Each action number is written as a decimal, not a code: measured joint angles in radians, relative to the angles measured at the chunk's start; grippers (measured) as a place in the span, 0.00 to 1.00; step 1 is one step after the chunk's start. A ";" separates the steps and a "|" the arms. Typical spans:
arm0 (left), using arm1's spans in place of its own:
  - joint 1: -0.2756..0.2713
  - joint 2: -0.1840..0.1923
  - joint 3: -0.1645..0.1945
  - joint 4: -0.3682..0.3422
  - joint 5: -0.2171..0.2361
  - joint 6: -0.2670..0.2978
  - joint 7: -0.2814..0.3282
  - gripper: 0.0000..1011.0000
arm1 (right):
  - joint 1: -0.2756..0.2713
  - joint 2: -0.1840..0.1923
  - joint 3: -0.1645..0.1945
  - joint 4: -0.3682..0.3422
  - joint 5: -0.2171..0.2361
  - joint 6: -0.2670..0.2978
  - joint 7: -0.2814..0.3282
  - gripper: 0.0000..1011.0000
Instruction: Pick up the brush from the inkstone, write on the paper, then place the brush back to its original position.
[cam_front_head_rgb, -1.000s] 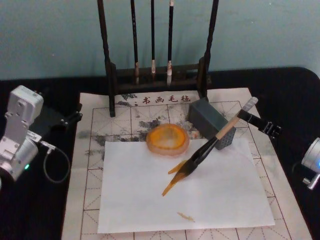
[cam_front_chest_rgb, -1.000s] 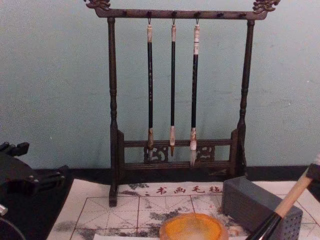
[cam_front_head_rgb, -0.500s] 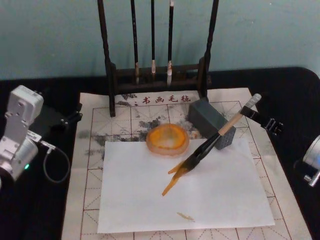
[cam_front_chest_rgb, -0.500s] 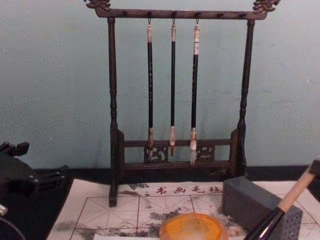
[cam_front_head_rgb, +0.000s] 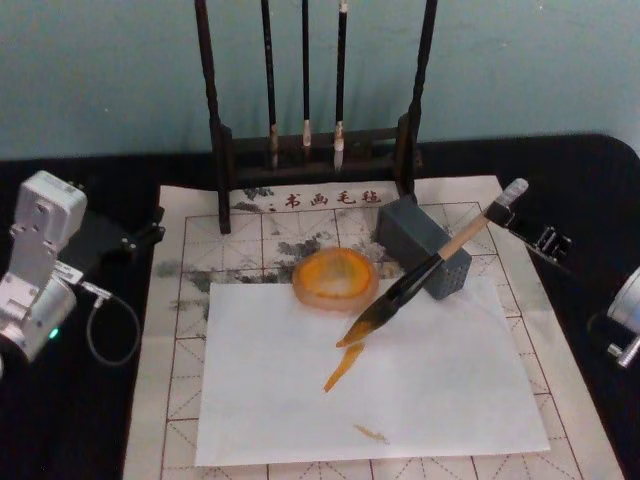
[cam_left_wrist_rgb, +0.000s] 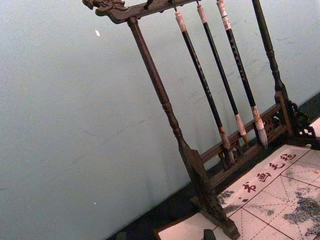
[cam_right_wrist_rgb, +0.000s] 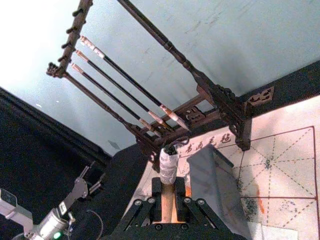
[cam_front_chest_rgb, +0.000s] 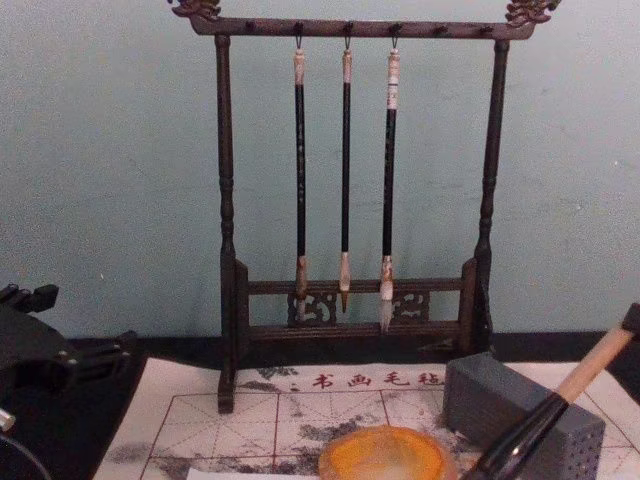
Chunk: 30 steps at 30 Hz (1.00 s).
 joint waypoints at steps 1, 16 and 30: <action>0.000 0.000 0.000 0.000 0.000 0.000 0.000 0.99 | 0.000 -0.001 0.000 0.000 0.002 0.000 -0.001 0.17; 0.000 0.000 0.000 0.000 0.000 0.000 0.000 0.99 | 0.021 -0.028 -0.007 0.009 0.020 -0.011 -0.024 0.17; 0.000 0.000 0.000 0.000 0.000 0.000 0.000 0.99 | 0.043 -0.077 -0.013 0.034 0.040 -0.031 -0.067 0.17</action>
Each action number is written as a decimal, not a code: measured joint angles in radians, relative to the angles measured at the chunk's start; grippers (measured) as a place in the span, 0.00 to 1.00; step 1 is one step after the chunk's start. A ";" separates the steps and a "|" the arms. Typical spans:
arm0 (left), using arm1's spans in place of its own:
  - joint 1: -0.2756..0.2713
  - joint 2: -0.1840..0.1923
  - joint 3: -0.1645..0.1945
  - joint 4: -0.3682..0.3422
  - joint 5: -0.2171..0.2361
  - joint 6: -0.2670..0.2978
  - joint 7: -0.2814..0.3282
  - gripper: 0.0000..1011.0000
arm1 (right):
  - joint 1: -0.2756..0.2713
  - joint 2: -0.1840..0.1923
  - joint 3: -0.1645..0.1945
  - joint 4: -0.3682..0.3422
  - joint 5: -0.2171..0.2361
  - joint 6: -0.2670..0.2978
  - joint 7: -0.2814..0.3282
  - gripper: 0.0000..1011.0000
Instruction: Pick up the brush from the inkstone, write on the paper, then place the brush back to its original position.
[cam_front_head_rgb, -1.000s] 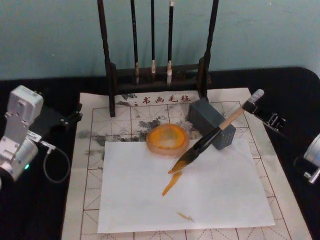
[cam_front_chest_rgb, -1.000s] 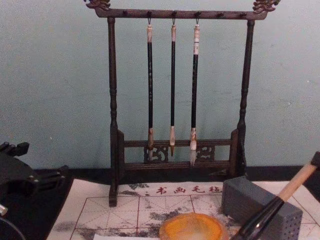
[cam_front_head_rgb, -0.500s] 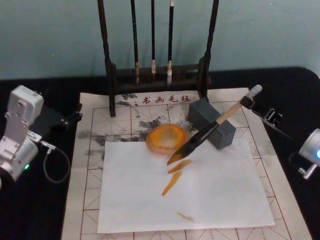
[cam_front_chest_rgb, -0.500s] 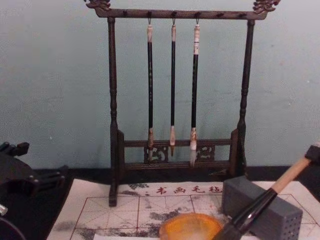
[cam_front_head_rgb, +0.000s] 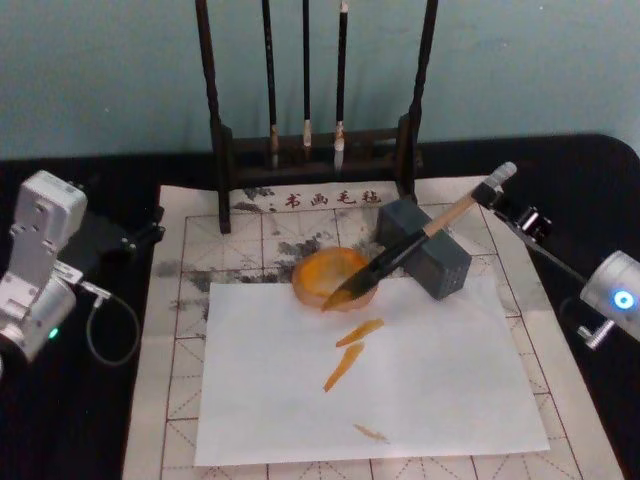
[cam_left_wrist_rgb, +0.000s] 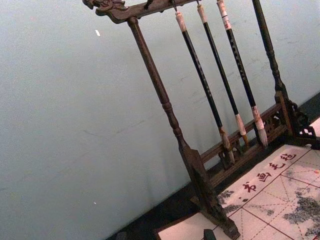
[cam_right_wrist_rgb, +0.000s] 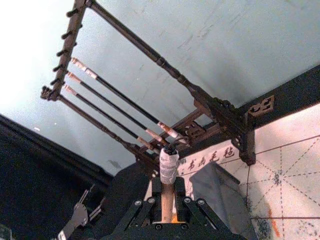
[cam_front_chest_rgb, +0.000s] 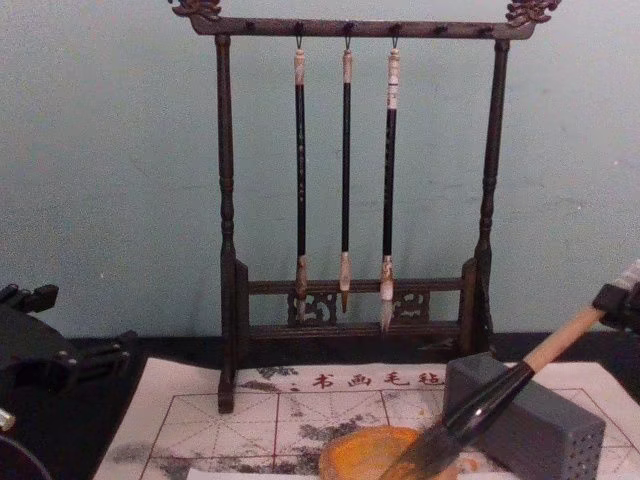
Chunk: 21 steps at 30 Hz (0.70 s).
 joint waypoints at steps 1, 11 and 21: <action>0.000 0.000 0.000 0.000 0.000 0.000 0.000 0.99 | 0.004 -0.006 -0.001 0.004 0.001 -0.003 -0.006 0.17; 0.000 0.000 0.000 0.000 0.000 0.000 0.000 0.99 | 0.036 -0.051 -0.007 0.043 0.000 -0.020 -0.042 0.17; 0.000 0.000 0.000 0.000 0.000 0.000 0.000 0.99 | 0.070 -0.098 -0.018 0.094 -0.041 -0.036 -0.063 0.17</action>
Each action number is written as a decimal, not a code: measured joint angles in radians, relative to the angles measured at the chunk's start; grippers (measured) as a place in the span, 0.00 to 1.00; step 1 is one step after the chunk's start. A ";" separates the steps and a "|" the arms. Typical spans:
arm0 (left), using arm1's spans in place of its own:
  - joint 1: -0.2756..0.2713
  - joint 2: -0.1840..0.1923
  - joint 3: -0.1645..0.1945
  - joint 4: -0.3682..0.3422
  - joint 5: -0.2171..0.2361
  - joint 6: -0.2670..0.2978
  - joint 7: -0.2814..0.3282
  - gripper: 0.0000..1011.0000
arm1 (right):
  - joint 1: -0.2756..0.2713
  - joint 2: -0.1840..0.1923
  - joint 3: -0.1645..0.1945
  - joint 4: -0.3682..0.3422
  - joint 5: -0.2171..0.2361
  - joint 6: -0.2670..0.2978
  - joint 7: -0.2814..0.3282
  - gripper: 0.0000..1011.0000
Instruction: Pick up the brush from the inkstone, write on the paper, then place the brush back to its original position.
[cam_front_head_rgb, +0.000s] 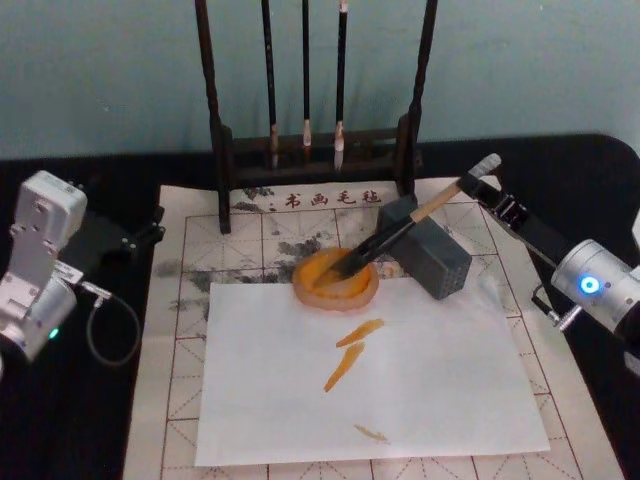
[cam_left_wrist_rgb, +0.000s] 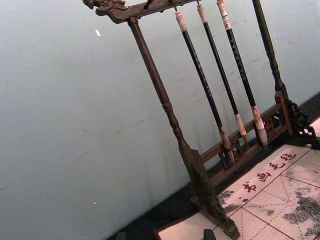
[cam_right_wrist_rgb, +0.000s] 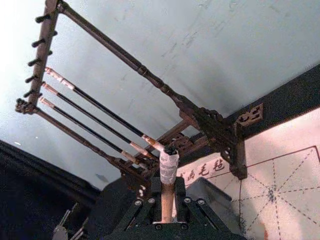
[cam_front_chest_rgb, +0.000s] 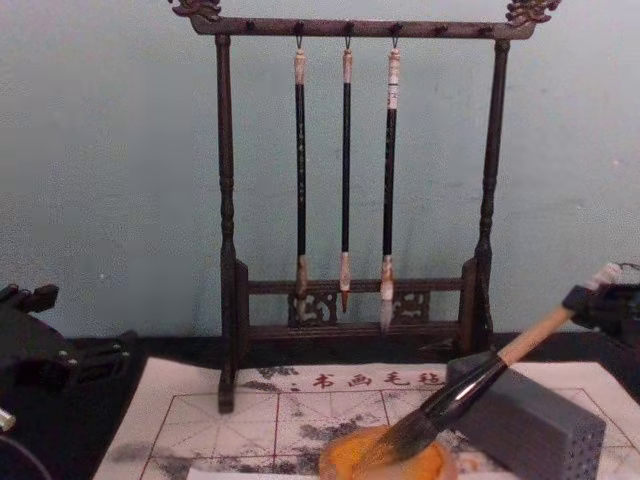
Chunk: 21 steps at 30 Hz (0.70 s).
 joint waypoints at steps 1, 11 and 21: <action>0.000 0.000 0.000 0.000 0.000 0.000 0.000 0.99 | 0.002 -0.003 0.000 0.003 -0.003 -0.001 -0.001 0.17; 0.000 0.000 0.000 0.000 0.000 0.000 0.000 0.99 | 0.013 -0.031 0.006 0.030 -0.035 0.000 -0.011 0.17; 0.000 0.000 0.000 0.000 0.000 0.000 0.000 0.99 | 0.013 -0.040 0.014 0.040 -0.045 0.017 -0.011 0.17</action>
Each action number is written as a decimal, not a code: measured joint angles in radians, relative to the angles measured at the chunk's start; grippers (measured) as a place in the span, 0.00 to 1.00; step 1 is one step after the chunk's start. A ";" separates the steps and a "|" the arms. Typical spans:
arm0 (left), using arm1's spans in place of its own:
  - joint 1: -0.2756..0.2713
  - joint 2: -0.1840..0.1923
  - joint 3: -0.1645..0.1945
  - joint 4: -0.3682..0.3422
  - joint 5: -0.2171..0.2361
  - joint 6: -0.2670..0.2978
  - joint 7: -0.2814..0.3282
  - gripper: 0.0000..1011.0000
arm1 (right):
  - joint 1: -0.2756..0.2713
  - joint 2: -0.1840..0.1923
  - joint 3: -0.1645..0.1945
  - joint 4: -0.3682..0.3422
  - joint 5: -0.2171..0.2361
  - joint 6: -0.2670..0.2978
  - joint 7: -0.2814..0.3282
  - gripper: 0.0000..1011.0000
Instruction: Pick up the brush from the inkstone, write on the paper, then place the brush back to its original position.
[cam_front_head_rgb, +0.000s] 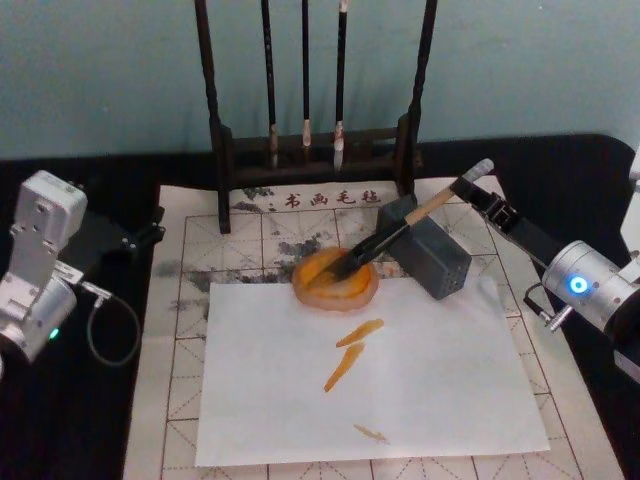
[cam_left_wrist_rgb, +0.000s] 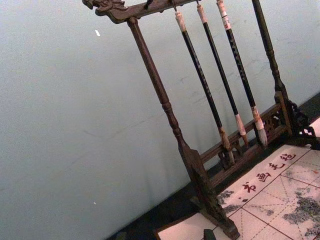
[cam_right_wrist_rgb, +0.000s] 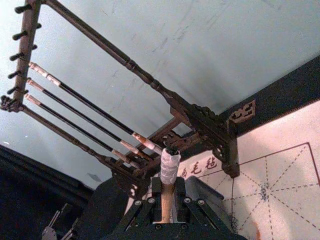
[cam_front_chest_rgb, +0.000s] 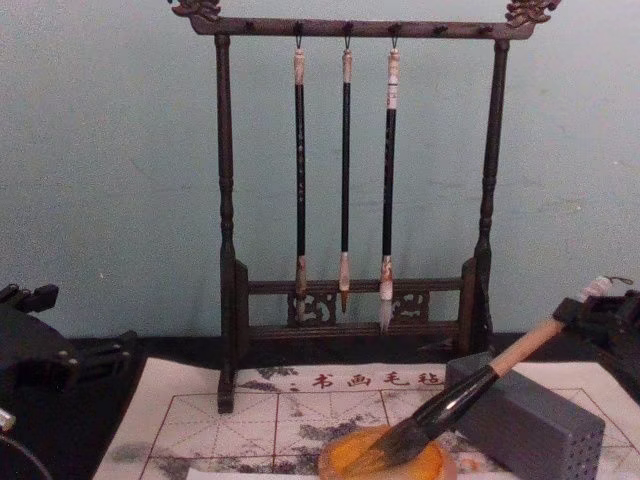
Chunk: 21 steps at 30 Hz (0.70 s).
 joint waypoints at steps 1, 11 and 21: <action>0.000 0.000 0.000 0.000 0.000 0.000 0.000 0.99 | 0.000 -0.001 0.001 0.002 -0.001 0.003 0.000 0.17; 0.000 0.000 0.000 0.000 0.000 0.000 0.000 0.99 | 0.000 -0.005 0.006 0.007 -0.004 0.019 -0.007 0.17; 0.000 0.000 0.000 0.000 0.000 0.000 0.000 0.99 | -0.004 -0.004 0.009 0.006 0.002 0.030 -0.015 0.17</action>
